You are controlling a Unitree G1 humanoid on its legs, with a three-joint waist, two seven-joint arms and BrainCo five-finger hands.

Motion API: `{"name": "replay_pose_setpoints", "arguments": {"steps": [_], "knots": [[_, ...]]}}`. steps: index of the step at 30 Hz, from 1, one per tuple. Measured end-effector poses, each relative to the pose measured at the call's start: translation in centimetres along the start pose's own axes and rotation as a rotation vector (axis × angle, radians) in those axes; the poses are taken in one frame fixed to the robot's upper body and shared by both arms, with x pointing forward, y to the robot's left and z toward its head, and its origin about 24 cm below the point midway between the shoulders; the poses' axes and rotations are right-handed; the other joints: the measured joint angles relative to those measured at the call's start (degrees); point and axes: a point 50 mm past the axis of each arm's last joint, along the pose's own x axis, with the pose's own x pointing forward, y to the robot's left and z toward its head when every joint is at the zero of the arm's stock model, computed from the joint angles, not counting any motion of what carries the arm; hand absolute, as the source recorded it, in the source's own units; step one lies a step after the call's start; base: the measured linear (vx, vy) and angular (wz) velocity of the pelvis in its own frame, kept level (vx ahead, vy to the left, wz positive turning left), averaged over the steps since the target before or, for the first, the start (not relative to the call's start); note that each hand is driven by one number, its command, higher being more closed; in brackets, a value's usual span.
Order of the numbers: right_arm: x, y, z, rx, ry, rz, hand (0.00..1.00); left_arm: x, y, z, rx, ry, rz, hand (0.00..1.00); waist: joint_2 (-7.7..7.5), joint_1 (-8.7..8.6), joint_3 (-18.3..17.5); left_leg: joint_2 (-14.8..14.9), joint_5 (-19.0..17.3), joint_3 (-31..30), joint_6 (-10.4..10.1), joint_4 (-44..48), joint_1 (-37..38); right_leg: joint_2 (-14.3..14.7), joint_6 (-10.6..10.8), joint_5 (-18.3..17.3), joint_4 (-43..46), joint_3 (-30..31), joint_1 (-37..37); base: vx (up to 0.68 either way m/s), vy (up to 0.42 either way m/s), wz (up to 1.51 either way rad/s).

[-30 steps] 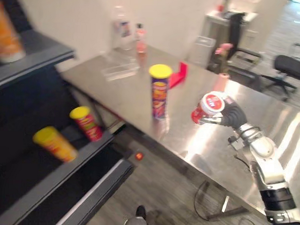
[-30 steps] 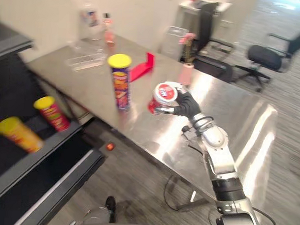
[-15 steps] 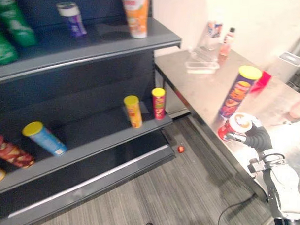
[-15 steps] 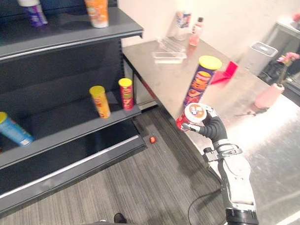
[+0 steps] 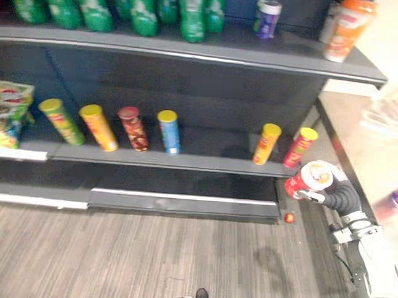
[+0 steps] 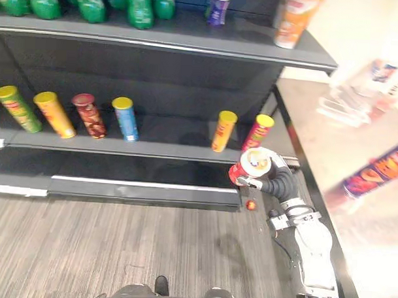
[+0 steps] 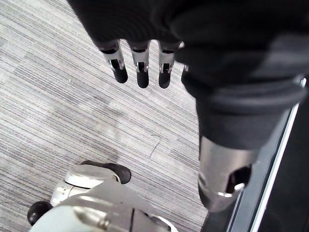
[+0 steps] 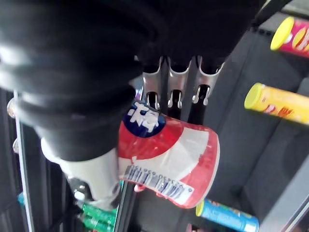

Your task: Put the gum and the chips on the shelf.

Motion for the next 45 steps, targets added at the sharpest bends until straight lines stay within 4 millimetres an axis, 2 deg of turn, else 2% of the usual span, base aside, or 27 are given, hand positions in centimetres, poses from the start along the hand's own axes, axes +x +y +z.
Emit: {"name": "replay_pose_setpoints", "arguments": {"steps": [2,3,4,5,8,13,14,21,24,30,32,33,35,36,37,40,45], "knots": [[0.9,0.3,0.2,0.005,-0.03,0.022,1.0,-0.1,0.1,-0.3,0.005,0.003,-0.004,0.0,0.03,1.1,-0.1,-0.3,1.3,-1.1,0.1,-1.2,0.7,0.8,0.8,1.1,-5.3,-0.7,1.0,0.11,-0.035,0.38],[1.5,0.5,0.1,0.011,-0.042,0.032,1.0,-0.2,0.0,-0.5,0.005,0.007,-0.009,0.0,-0.81,1.39,-0.7,-0.8,2.0,-1.9,0.2,-1.4,0.7,1.1,0.5,3.2,-8.1,-1.4,1.9,0.11,-0.056,0.31],[1.7,0.6,0.1,0.014,-0.045,0.037,1.0,-0.2,0.0,-0.5,0.003,0.008,-0.012,0.0,-1.01,1.5,-0.8,-1.0,2.1,-2.2,0.1,-1.4,0.6,1.1,0.4,4.8,-9.0,-1.5,2.4,0.09,-0.08,0.38],[2.2,0.7,0.0,0.019,-0.048,0.044,1.0,-0.2,0.0,-0.6,0.002,0.01,-0.015,0.0,-0.86,1.58,-0.7,-1.0,2.3,-2.9,-0.1,-1.3,0.8,1.4,1.6,6.6,-10.3,-1.7,3.4,0.08,-0.098,0.28],[2.7,1.1,0.0,0.025,-0.051,0.066,1.0,-0.5,-0.5,-1.2,-0.011,0.018,-0.031,0.0,0.9,2.12,-1.0,-0.2,3.5,-3.2,-1.9,-3.6,1.9,2.4,1.3,6.7,-10.7,-2.0,3.7,0.04,-0.106,0.04],[2.6,1.2,-0.3,0.035,-0.026,0.078,1.0,-0.7,-0.2,-1.8,-0.014,0.023,-0.024,0.0,1.21,1.29,-1.3,0.9,5.5,-2.2,-3.4,-9.1,5.5,3.7,0.8,6.3,-10.9,-1.5,4.7,-0.01,-0.088,-0.1],[1.9,2.6,-2.2,0.102,0.076,0.165,1.0,-0.7,-0.5,-2.0,0.026,0.026,-0.051,0.0,2.29,-0.19,-3.1,0.6,6.0,-2.0,-2.7,-9.3,5.8,4.2,0.5,6.8,-13.6,-1.6,6.0,-0.01,-0.022,-0.04],[2.0,2.6,-2.3,0.104,0.081,0.165,1.0,-0.7,-0.5,-2.0,0.026,0.026,-0.052,0.0,2.29,-0.46,-3.1,0.9,6.0,-1.5,-2.7,-9.3,5.7,4.6,0.2,7.5,-14.3,-1.0,5.9,0.0,-0.002,-0.04],[2.0,2.7,-3.0,0.114,0.112,0.168,1.0,-0.7,-0.5,-1.9,0.023,0.026,-0.053,0.0,2.26,-0.47,-3.0,1.4,5.8,-0.3,-3.0,-9.3,5.5,4.9,0.1,7.7,-14.3,-0.1,5.6,-0.02,-0.017,-0.17],[2.7,2.7,-3.6,0.044,0.155,0.199,1.0,-0.7,-0.3,-1.8,0.025,0.023,-0.064,0.0,2.34,-1.72,-2.3,1.4,6.0,-2.1,-3.9,-9.3,5.3,4.7,-0.3,7.0,-13.1,-1.9,5.6,-0.01,-0.013,0.11],[4.0,1.7,-3.0,-0.005,0.136,0.164,1.0,-0.6,-0.3,-1.8,0.025,0.022,-0.08,0.0,2.08,-1.57,-1.3,1.1,6.1,-3.8,-4.1,-9.3,5.1,4.1,-0.2,6.2,-12.0,-4.3,5.9,-0.03,-0.003,0.54],[4.8,1.2,-2.3,-0.052,0.113,0.158,1.0,-0.6,-0.3,-1.8,0.022,0.023,-0.084,0.0,1.61,-1.45,-0.9,1.2,6.1,-3.4,-4.1,-9.3,4.5,3.8,-0.1,6.0,-11.8,-5.5,5.8,-0.03,0.003,0.56],[6.4,0.4,-1.0,-0.106,0.066,0.144,1.0,-0.6,-0.3,-1.6,0.019,0.017,-0.091,0.0,1.89,-1.44,-0.1,1.6,6.1,-1.5,-4.1,-9.3,4.2,3.3,0.1,5.8,-11.3,-7.0,6.0,-0.03,0.012,0.47],[7.4,-0.2,-0.3,-0.133,0.042,0.136,1.0,-0.7,-0.4,-1.6,0.019,0.015,-0.094,0.0,1.32,-1.36,0.4,1.9,6.2,0.1,-4.2,-9.3,3.7,3.1,0.1,5.8,-11.1,-7.5,5.6,-0.03,0.02,0.37],[8.8,-1.0,0.7,-0.164,0.011,0.118,1.0,-0.6,-0.4,-1.4,0.019,0.011,-0.097,0.0,1.77,-0.43,0.8,1.9,6.7,0.3,-4.2,-9.3,3.5,3.0,0.1,5.8,-10.9,-7.6,5.2,-0.01,0.024,0.21],[11.0,-1.6,2.8,-0.199,-0.065,0.084,1.0,-0.6,-0.2,-1.4,0.029,0.017,-0.1,0.0,1.03,1.96,1.8,1.8,7.4,0.2,-3.2,-8.9,3.2,3.0,0.1,5.8,-10.9,-7.6,5.1,0.02,0.017,0.09],[13.4,-1.5,6.0,-0.251,-0.169,0.106,1.0,-0.6,-0.5,-0.9,0.033,-0.003,-0.113,0.0,0.87,3.33,1.9,1.6,7.7,-0.3,-2.7,-8.9,3.0,3.0,0.1,5.8,-11.3,-7.7,5.3,0.03,-0.002,0.05]]}}
